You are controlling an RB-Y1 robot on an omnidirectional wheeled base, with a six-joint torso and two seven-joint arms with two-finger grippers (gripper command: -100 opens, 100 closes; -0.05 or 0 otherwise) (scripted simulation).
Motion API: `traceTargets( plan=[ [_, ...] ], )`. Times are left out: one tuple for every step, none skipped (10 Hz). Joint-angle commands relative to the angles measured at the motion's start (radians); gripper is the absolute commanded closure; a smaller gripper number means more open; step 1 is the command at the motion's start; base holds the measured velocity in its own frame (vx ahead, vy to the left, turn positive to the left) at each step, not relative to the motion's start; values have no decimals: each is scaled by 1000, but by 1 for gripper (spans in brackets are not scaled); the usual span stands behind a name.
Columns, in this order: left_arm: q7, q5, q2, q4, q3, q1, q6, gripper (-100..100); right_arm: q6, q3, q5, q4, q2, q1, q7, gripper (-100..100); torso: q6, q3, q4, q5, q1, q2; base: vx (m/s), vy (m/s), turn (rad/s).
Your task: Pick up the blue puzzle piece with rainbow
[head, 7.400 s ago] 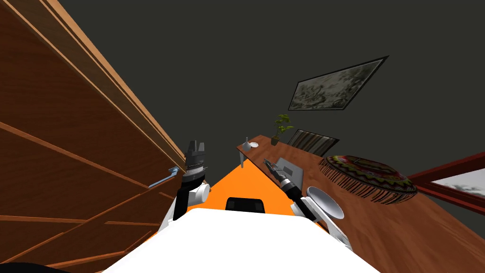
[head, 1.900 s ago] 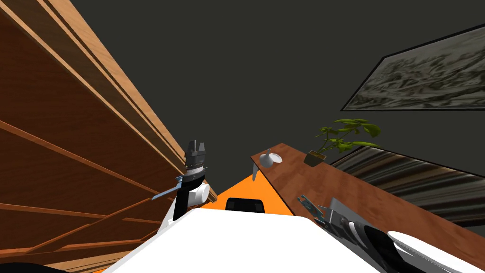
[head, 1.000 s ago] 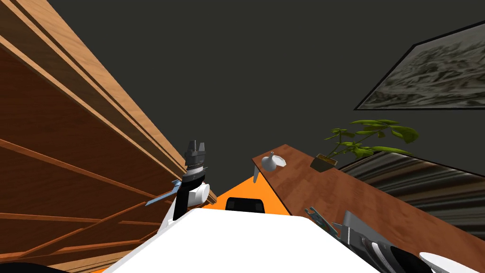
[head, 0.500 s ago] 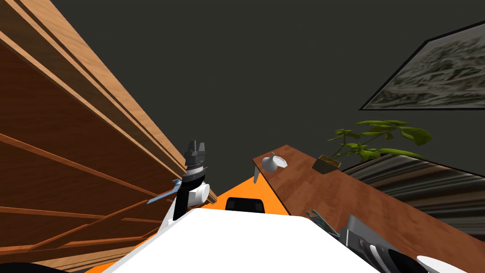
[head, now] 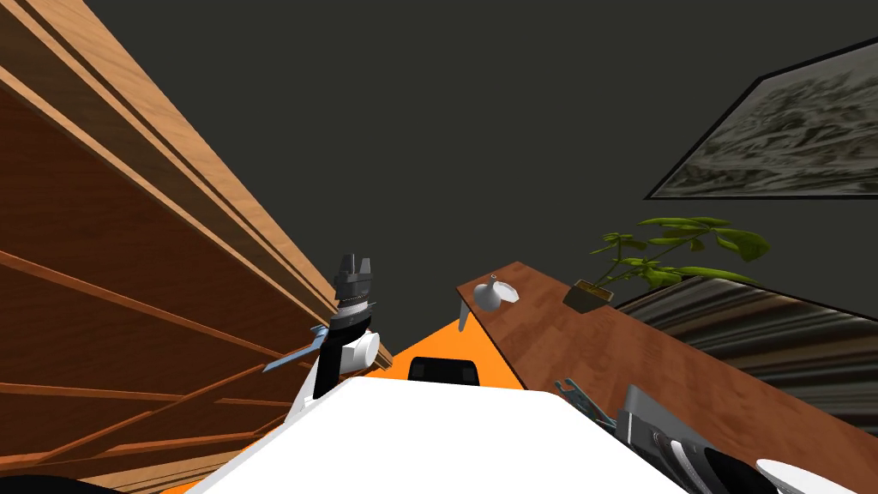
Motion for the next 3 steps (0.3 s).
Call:
traceTargets(
  plan=[
    [0,0,0,0,0,0,0,0,-16,-9,-6,-15,-34,6,-8,100,0,0,0,0,0,0,-20,21,-137],
    [0,0,0,0,0,0,0,0,-6,-6,-4,-13,-22,5,-6,100,0,0,0,0,1,1,-10,10,-28],
    [0,0,0,0,0,0,0,0,-7,-6,-4,-14,-25,6,-7,0,-1,0,0,-1,0,0,0,0,0]
  ],
)
